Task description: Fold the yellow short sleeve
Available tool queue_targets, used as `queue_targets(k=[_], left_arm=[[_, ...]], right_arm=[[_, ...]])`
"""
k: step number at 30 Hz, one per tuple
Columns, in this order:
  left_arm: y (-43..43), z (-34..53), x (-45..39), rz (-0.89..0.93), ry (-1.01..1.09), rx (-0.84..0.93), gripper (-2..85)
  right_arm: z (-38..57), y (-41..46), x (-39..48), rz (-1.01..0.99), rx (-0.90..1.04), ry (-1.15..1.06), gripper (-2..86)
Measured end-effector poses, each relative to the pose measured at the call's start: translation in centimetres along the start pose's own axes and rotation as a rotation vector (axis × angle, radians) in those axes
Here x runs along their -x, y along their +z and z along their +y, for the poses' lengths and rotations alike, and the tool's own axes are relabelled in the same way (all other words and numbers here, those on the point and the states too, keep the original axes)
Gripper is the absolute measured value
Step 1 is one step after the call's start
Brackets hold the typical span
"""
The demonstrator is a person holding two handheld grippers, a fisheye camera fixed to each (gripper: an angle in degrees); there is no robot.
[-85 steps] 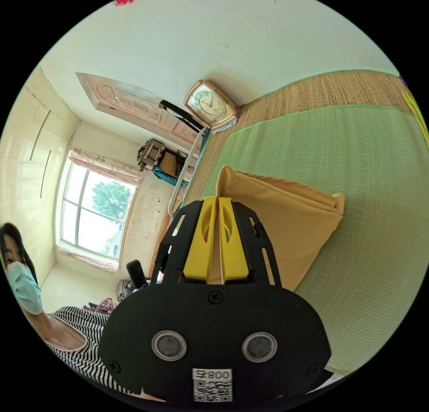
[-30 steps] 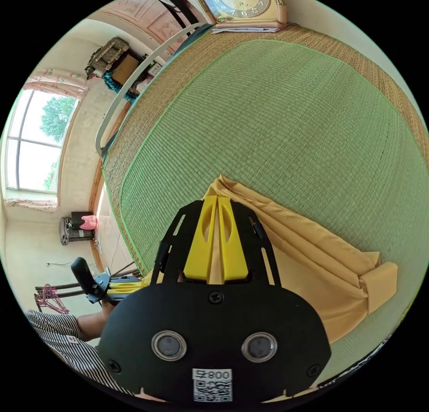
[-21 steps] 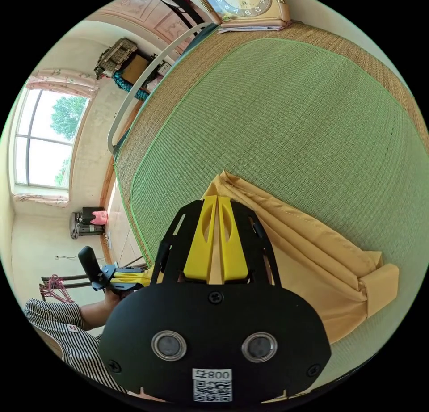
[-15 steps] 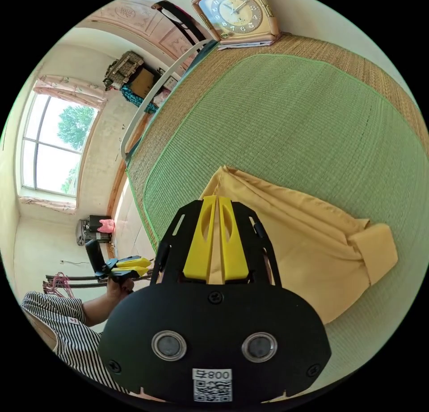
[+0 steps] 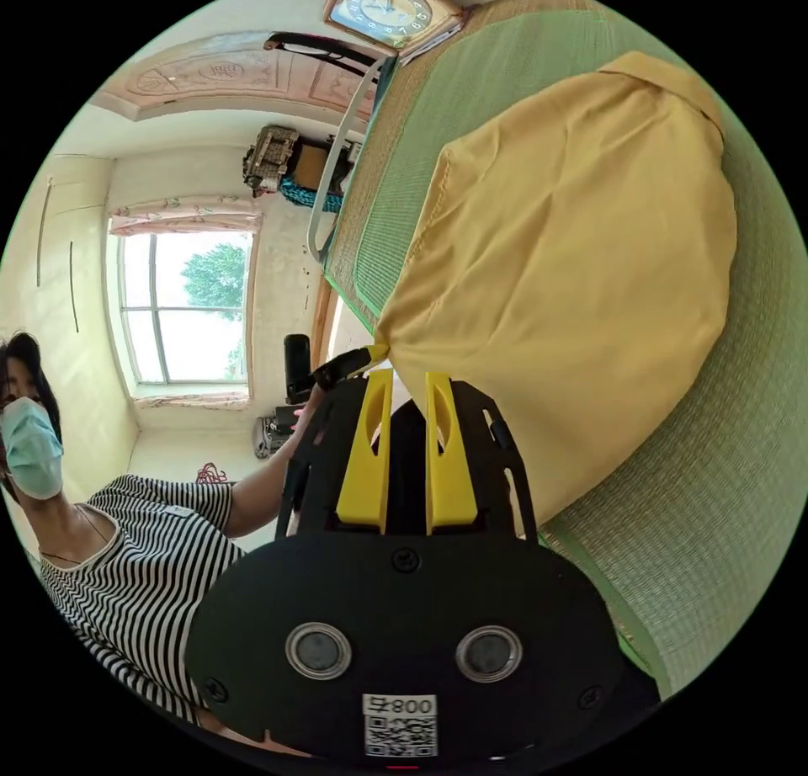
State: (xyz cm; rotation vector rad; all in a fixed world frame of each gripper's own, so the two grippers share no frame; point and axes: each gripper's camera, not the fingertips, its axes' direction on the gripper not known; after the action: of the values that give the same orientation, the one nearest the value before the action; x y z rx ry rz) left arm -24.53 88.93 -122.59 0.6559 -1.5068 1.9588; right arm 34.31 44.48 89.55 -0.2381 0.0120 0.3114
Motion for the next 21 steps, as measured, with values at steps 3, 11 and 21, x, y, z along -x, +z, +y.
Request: queue_targets(k=[3, 11, 21], left_arm=[[-0.9, -0.3, -0.5, 0.033, -0.005, -0.015, 2.7], [-2.6, -1.7, -3.6, 0.172, 0.02, -0.036, 1.9], [-3.6, -2.5, -3.8, 0.294, -0.068, -0.083, 1.9]], right_arm=[[1.7, 0.6, -1.3, -0.07, 0.018, 0.031, 8.0], [2.8, 3.4, -2.6, -0.29, -0.014, 0.086, 9.7], [2.8, 3.0, -5.6, -0.443, -0.216, 0.236, 9.4]])
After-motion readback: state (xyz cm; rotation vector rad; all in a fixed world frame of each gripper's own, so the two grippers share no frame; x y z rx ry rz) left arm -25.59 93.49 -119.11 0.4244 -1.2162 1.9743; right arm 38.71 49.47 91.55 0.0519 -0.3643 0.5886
